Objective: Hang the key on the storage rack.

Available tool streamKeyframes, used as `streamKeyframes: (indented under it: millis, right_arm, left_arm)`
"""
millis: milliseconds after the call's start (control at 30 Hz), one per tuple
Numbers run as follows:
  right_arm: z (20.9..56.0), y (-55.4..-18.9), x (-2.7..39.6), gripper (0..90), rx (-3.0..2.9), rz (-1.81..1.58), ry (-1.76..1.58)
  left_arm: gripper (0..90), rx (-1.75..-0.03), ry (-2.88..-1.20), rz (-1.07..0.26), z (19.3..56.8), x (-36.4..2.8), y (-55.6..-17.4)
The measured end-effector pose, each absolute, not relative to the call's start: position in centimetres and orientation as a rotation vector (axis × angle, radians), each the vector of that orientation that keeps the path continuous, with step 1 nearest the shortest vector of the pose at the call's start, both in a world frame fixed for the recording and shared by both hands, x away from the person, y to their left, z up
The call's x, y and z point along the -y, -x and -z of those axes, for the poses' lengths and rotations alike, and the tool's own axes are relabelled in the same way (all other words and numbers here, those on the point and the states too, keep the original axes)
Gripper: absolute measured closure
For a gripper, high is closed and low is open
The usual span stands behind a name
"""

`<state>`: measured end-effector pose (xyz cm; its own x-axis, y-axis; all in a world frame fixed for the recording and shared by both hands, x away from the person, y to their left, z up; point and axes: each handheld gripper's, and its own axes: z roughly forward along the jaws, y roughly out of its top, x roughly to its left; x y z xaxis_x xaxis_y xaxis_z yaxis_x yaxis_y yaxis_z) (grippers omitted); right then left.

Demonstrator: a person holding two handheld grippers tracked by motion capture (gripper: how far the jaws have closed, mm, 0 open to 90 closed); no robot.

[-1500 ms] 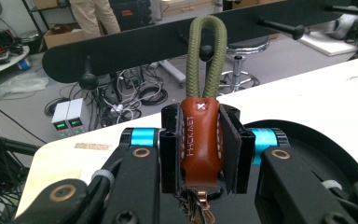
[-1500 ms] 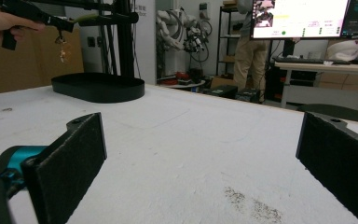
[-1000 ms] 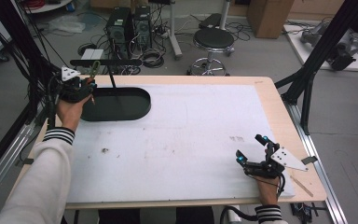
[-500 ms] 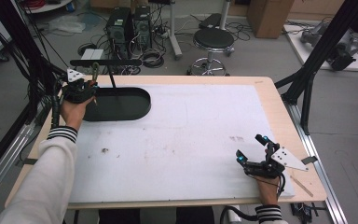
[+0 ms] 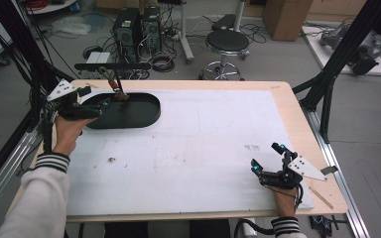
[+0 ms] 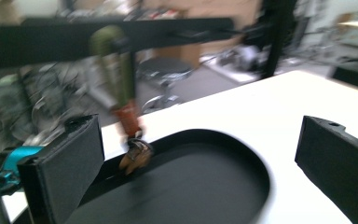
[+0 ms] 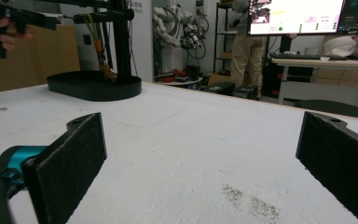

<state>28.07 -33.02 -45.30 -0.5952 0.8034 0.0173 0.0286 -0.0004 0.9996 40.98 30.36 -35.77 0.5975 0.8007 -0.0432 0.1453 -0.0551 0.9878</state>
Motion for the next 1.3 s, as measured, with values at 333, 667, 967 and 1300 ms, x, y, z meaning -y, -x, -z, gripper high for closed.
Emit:
streamKeyframes:
  millis: [333,667,967,1300]
  right_arm:
    - [45.3,-28.0,33.1,0.5,-1.673,-1.662,-0.861]
    - [45.3,-27.9,33.0,0.5,-1.671,-1.660,-0.851]
    - [45.3,-27.9,33.0,0.5,-1.674,-1.654,-0.852]
    - [45.3,-27.9,32.9,0.4,-1.677,-1.641,-0.860]
  left_arm:
    - [1.7,-0.687,-1.547,-0.595,38.2,-31.2,-33.7]
    - [1.7,-0.684,-1.522,-0.567,42.5,-30.6,-30.4]
    - [1.7,-0.680,-1.496,-0.580,44.4,-30.3,-28.8]
    - [1.7,-0.662,-1.455,-0.663,45.4,-30.2,-27.7]
